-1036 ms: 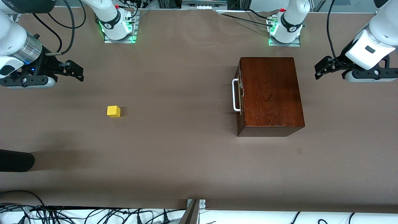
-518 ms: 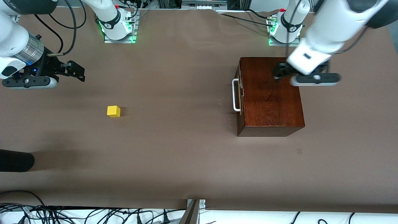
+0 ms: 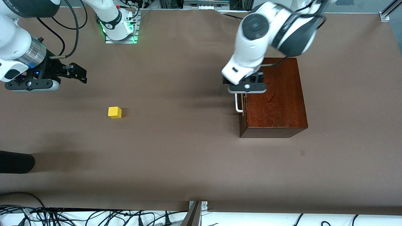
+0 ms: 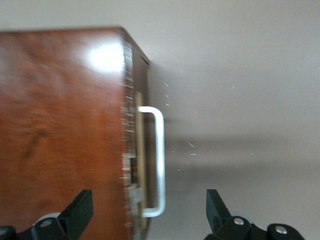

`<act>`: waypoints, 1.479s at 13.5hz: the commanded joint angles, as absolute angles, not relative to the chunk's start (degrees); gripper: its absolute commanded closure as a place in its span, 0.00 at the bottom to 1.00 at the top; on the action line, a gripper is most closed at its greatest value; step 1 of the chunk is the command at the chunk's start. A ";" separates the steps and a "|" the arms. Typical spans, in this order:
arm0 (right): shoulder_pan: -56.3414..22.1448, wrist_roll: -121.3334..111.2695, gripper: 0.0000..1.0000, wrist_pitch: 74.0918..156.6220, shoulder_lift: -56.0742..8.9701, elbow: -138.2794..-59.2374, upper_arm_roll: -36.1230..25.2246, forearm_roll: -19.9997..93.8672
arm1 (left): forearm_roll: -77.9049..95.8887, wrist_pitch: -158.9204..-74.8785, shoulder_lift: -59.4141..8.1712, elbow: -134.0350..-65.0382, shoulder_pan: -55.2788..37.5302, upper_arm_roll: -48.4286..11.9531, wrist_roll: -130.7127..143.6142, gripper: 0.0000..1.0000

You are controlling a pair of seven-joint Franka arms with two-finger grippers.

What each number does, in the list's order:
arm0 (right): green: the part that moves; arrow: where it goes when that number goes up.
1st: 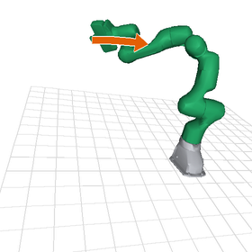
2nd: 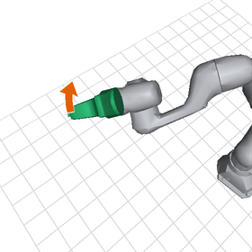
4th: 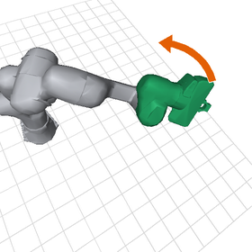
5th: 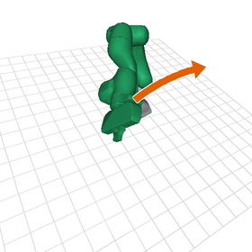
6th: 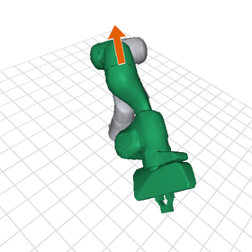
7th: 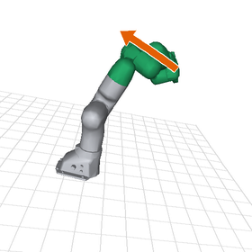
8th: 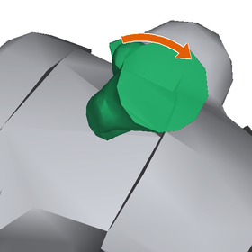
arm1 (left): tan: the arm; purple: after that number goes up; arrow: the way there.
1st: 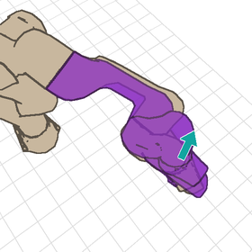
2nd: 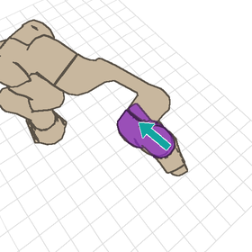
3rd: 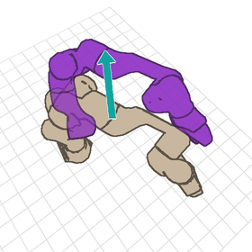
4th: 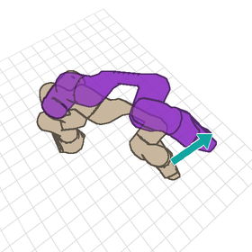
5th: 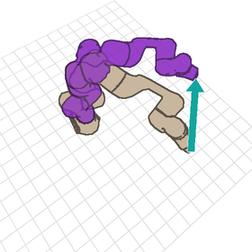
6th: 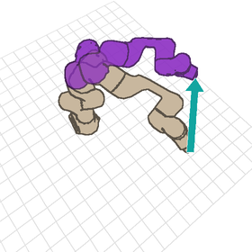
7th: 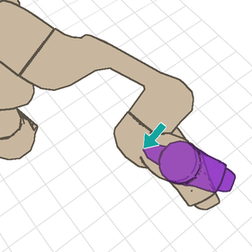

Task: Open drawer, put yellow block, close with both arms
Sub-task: 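Reach the left gripper to the drawer handle while the right gripper approaches the cube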

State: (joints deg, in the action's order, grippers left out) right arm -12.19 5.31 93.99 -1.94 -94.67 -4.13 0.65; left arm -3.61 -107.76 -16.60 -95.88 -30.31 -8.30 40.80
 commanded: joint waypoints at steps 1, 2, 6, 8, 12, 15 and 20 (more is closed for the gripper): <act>-12.39 5.36 0.00 94.13 -1.93 -94.92 -4.31 1.49 | -5.97 -109.77 -20.55 -94.83 -34.35 -7.73 45.34 0.00; -12.39 5.45 0.00 94.04 -1.93 -94.92 -4.31 1.49 | -6.59 -109.78 -21.52 -94.92 -35.41 -7.73 45.96 0.00; -12.39 5.36 0.00 93.87 -1.93 -94.75 -4.31 1.49 | -10.97 -111.44 -23.99 -95.27 -36.56 -7.73 46.32 0.00; -12.39 5.45 0.00 93.69 -1.93 -94.57 -4.39 1.49 | -12.56 -111.45 -24.70 -95.62 -36.65 -7.73 46.06 0.00; -12.39 5.45 0.00 93.60 -2.02 -95.01 -4.39 1.49 | -13.18 -111.53 -26.63 -95.89 -36.83 -7.56 45.97 0.00; -12.30 5.45 0.00 94.22 -1.50 -97.81 -4.39 1.49 | -14.06 -111.53 -27.86 -96.24 -37.18 -7.03 46.41 0.00; -12.13 5.45 0.00 98.33 -1.32 -104.39 -5.18 1.49 | -14.06 -112.58 -29.00 -96.24 -37.18 -6.86 46.41 0.00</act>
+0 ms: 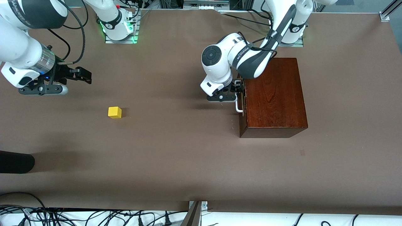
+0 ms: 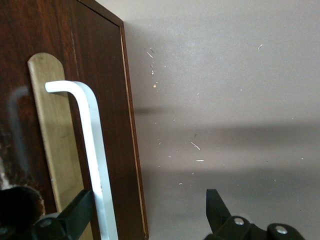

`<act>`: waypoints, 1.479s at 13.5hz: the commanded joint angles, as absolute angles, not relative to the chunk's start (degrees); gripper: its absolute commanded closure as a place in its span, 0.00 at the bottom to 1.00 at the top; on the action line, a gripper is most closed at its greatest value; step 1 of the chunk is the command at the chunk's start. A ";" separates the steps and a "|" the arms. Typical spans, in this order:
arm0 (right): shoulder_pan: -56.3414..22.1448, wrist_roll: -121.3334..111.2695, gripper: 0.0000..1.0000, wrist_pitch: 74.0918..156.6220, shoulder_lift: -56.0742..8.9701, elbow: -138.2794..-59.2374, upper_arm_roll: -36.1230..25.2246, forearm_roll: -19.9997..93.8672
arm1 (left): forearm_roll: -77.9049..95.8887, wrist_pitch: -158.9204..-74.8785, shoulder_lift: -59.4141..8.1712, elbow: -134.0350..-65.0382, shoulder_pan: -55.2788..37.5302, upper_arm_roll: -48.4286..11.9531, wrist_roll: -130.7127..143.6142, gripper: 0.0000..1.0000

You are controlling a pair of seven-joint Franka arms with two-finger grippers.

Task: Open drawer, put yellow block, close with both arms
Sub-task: 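Reach the left gripper to the drawer handle while the right gripper approaches the cube, then grasp the handle with the left gripper while the right gripper lowers onto the cube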

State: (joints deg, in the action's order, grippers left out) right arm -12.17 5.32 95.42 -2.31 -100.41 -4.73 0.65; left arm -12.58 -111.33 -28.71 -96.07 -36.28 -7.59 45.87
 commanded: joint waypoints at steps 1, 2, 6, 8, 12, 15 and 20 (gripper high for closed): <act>-12.13 5.45 0.00 100.35 -0.97 -106.94 -5.45 1.49 | -14.06 -112.67 -29.35 -96.24 -37.18 -6.77 46.58 0.00; -12.13 5.54 0.00 102.37 -0.71 -109.22 -5.45 1.58 | -14.06 -112.76 -29.53 -96.24 -37.18 -6.77 46.58 0.00; -11.95 5.45 0.00 108.79 -1.58 -114.85 -5.98 1.58 | -13.98 -113.38 -29.79 -96.07 -37.18 -6.68 47.28 0.00; -11.95 5.45 0.00 114.49 -1.76 -119.42 -6.59 1.58 | -13.36 -113.64 -30.23 -95.72 -37.27 -6.68 47.81 0.00; -11.95 5.54 0.00 121.98 -4.73 -123.49 -6.59 1.67 | -13.27 -114.60 -31.38 -95.27 -38.58 -6.68 51.58 0.00; -11.95 5.62 0.00 125.50 -8.16 -124.01 -6.59 1.85 | -13.01 -115.14 -31.73 -94.84 -38.67 -6.77 51.77 0.00; -12.04 5.62 0.00 133.93 -13.87 -125.86 -6.15 1.85 | -12.75 -115.14 -33.13 -91.76 -39.73 -6.77 54.49 0.00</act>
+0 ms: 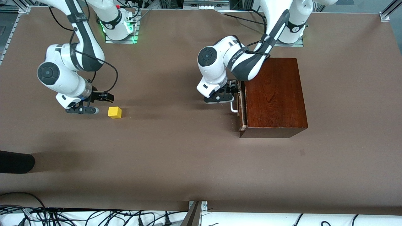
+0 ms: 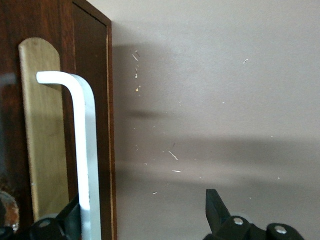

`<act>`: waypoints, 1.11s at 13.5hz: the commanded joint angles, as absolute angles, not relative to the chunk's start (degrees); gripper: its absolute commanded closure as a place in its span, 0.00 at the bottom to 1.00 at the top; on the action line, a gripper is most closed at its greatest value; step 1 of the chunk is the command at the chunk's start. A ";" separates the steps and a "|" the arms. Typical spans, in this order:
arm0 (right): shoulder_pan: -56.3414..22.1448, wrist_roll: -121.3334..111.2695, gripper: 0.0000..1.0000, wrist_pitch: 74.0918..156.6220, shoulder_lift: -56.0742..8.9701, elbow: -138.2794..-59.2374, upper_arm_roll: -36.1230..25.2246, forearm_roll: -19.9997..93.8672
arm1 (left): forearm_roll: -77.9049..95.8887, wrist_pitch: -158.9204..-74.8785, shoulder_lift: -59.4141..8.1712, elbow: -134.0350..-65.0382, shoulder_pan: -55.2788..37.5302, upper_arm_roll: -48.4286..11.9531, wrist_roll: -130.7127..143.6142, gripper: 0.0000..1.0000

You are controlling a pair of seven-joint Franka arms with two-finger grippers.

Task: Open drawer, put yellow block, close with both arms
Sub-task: 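Grasp the handle with the left gripper while the right gripper lowers onto the cube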

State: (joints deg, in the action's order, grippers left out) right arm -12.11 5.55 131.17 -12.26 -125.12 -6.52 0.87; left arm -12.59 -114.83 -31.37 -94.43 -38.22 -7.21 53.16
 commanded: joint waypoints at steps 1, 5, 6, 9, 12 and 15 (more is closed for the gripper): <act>-12.04 5.62 0.00 135.69 -15.10 -125.86 -6.15 1.85 | -12.31 -115.22 -33.57 -90.97 -40.16 -6.77 54.49 0.00; -12.13 5.71 0.00 140.61 -18.63 -126.21 -5.01 1.93 | -12.04 -115.22 -34.89 -88.51 -41.57 -6.77 55.37 0.00; -12.22 5.71 0.00 141.32 -19.24 -126.21 -4.49 1.93 | -11.95 -115.22 -35.24 -88.07 -41.83 -6.85 55.37 0.00; -12.22 5.71 0.00 142.82 -20.65 -126.04 -4.31 1.85 | -11.60 -115.22 -36.82 -85.96 -43.50 -6.77 56.07 0.00; -12.22 3.88 0.00 144.49 -22.32 -125.69 -4.31 1.85 | -11.60 -115.22 -37.70 -84.91 -44.56 -6.77 56.69 0.00; -12.22 3.52 0.00 145.89 -23.29 -125.51 -4.31 1.85 | -11.60 -115.14 -38.58 -83.41 -45.52 -6.68 57.91 0.00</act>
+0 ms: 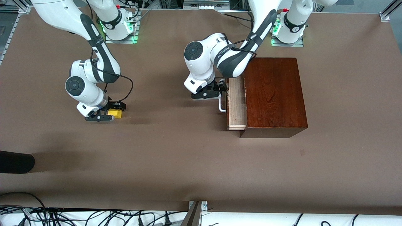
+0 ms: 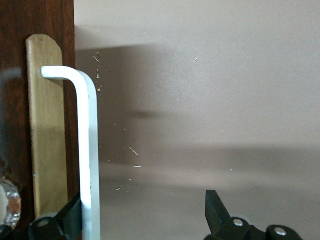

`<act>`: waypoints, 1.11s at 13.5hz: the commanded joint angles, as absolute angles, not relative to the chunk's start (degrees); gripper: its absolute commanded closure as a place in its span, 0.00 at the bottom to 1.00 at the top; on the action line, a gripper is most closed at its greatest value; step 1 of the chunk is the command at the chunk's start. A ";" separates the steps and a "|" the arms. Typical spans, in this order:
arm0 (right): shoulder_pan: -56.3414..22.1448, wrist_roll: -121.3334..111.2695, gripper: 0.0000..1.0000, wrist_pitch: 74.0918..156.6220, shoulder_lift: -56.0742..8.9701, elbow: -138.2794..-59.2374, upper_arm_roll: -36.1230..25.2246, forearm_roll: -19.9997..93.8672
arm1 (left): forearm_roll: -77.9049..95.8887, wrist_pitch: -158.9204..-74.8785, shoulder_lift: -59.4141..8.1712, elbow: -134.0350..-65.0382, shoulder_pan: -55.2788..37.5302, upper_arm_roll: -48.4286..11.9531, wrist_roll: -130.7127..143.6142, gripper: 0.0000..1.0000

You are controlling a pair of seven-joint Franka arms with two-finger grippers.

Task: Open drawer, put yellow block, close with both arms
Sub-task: 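Grasp the handle with the left gripper while the right gripper lowers onto the cube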

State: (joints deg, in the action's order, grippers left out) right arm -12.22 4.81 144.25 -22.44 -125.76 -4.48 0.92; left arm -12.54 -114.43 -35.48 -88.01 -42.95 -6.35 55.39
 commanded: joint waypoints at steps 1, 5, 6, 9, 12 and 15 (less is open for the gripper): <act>-12.22 3.43 0.00 146.59 -23.90 -125.42 -4.31 1.76 | -11.60 -115.14 -38.93 -82.97 -45.96 -6.68 58.53 0.00; -12.13 2.64 0.00 147.04 -24.52 -125.07 -4.31 1.76 | -11.25 -115.14 -40.08 -80.78 -46.76 -6.42 60.55 0.00; -12.13 2.64 0.00 147.04 -24.52 -125.07 -4.31 1.76 | -11.16 -115.22 -40.17 -80.42 -46.93 -6.42 60.64 0.00; -12.13 2.55 0.00 147.04 -24.87 -124.72 -4.39 1.76 | -11.08 -115.22 -40.60 -79.55 -47.55 -6.42 61.08 0.00; -11.87 1.23 0.00 147.04 -24.87 -124.63 -4.39 1.76 | -10.46 -115.22 -41.48 -78.31 -48.08 -6.42 61.96 0.00; -11.87 1.14 0.03 147.04 -24.87 -124.63 -4.39 1.76 | -10.37 -116.37 -41.57 -78.40 -48.16 -6.33 62.14 0.00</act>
State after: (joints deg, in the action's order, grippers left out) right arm -12.16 2.70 146.56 -24.31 -125.23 -4.52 0.92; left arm -12.57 -114.00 -38.89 -82.53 -46.45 -5.37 60.08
